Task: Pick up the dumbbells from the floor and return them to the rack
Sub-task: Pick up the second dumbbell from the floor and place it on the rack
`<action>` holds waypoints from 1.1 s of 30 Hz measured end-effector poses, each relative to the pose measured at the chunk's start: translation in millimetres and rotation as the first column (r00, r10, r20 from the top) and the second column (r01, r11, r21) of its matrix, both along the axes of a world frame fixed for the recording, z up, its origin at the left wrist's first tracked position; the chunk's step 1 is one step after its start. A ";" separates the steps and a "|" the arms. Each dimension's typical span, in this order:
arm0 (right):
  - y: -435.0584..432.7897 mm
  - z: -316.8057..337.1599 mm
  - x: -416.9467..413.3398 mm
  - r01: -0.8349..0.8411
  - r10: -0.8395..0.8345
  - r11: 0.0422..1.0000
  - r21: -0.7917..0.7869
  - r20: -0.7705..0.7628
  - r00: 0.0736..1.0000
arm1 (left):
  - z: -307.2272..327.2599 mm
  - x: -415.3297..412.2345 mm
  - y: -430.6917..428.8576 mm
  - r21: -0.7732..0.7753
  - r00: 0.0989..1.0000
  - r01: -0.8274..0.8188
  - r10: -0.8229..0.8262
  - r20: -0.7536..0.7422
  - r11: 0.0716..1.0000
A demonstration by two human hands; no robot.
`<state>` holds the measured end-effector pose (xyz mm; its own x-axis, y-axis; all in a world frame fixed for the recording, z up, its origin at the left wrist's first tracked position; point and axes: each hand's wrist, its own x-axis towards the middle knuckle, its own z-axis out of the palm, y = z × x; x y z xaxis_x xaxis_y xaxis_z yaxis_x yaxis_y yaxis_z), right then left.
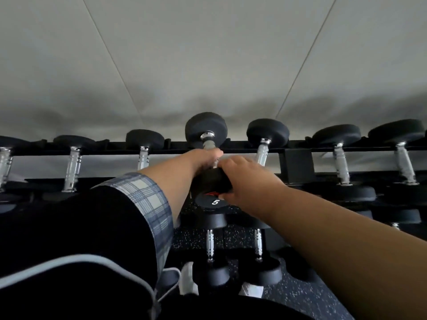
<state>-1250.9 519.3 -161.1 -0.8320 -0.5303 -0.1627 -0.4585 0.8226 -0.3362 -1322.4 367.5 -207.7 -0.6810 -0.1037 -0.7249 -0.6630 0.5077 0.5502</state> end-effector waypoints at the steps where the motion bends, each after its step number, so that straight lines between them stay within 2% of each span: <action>1: -6.4 -5.6 -6.1 0.001 0.000 1.000 0.028 -0.019 1.000 | -7.0 -6.1 -5.6 0.021 1.000 -0.011 0.012 -0.010 1.000; 5: -33.2 -27.1 -23.2 0.024 -0.015 0.985 0.169 -0.056 0.998 | -35.3 -31.1 -17.8 0.098 0.996 -0.089 0.087 0.019 0.991; 8: -49.6 -45.2 -22.3 0.033 -0.013 0.969 0.246 -0.082 0.997 | -53.6 -40.6 -19.6 0.210 0.973 -0.214 0.190 0.131 0.954; 12: -59.5 -63.7 -25.3 0.041 -0.002 0.947 0.318 -0.121 0.993 | -71.5 -48.4 -19.4 0.051 0.999 -0.011 0.009 0.033 0.999; 17: -61.3 -73.7 -27.3 0.025 0.013 0.925 0.380 -0.096 0.995 | -79.7 -53.6 -17.4 0.161 0.994 0.028 -0.044 0.102 0.987; 25: -54.0 -101.5 -14.4 -0.016 0.028 0.902 0.432 -0.021 0.999 | -103.7 -46.1 -28.7 0.355 0.995 0.094 -0.100 -0.003 0.930; 33: -46.4 -114.8 -12.5 -0.112 0.097 0.902 0.418 0.058 0.994 | -117.7 -39.1 -26.3 0.238 0.990 0.139 -0.135 -0.036 0.961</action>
